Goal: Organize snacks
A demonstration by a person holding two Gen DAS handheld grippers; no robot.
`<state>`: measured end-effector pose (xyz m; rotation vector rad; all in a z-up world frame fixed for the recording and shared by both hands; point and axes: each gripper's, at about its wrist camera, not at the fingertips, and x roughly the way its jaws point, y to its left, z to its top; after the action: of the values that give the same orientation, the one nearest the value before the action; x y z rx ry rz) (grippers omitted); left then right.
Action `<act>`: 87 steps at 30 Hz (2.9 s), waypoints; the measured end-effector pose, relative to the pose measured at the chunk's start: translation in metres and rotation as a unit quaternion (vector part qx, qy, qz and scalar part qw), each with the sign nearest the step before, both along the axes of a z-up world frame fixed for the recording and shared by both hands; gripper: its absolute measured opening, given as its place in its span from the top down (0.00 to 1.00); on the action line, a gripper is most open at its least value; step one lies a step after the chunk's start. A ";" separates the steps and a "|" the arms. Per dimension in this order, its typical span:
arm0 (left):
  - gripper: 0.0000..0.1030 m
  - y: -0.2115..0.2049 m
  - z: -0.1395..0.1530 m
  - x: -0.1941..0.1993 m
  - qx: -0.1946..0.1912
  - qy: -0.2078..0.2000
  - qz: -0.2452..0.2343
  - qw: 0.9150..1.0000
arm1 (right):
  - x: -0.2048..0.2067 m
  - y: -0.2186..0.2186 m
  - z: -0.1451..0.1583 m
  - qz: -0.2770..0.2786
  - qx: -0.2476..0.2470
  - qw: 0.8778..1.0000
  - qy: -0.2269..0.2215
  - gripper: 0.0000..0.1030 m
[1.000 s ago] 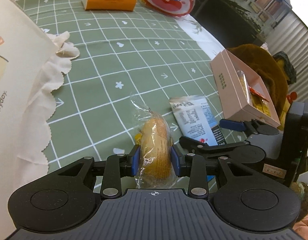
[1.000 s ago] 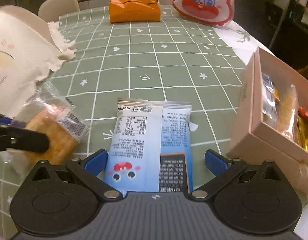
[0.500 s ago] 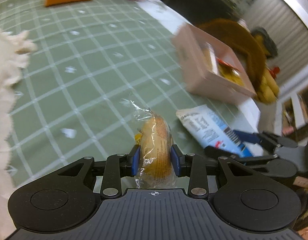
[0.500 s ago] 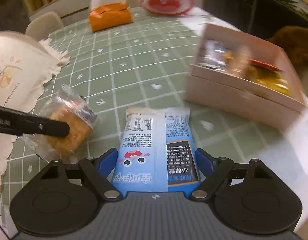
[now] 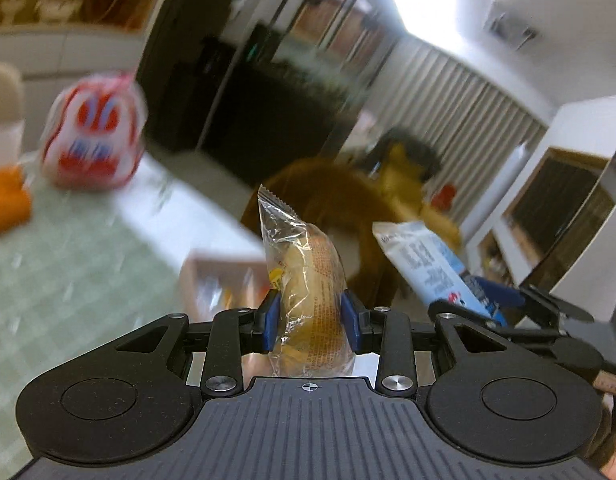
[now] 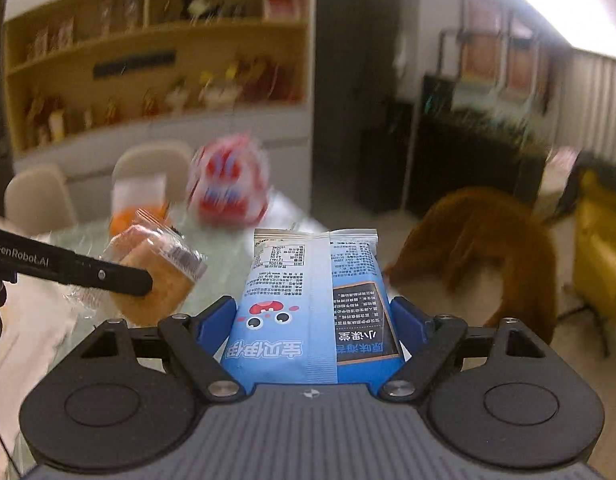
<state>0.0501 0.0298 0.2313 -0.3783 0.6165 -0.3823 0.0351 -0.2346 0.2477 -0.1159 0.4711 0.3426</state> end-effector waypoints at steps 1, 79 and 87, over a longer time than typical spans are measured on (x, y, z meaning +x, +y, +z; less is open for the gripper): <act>0.63 -0.002 0.004 0.015 -0.007 -0.003 0.000 1.000 | 0.007 -0.001 0.008 -0.009 -0.004 1.000 -0.013 0.18; 0.52 -0.017 -0.220 -0.046 0.244 0.004 0.025 0.969 | -0.028 0.080 -0.254 -0.191 0.009 0.975 0.113 0.00; 0.52 -0.017 -0.220 -0.047 0.245 0.004 0.025 0.969 | -0.028 0.080 -0.254 -0.191 0.009 0.975 0.113 0.00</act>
<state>0.0036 0.0124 0.0108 0.0779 0.6834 -0.1693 0.0069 -0.1547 -0.0059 0.0331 0.7023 -0.0194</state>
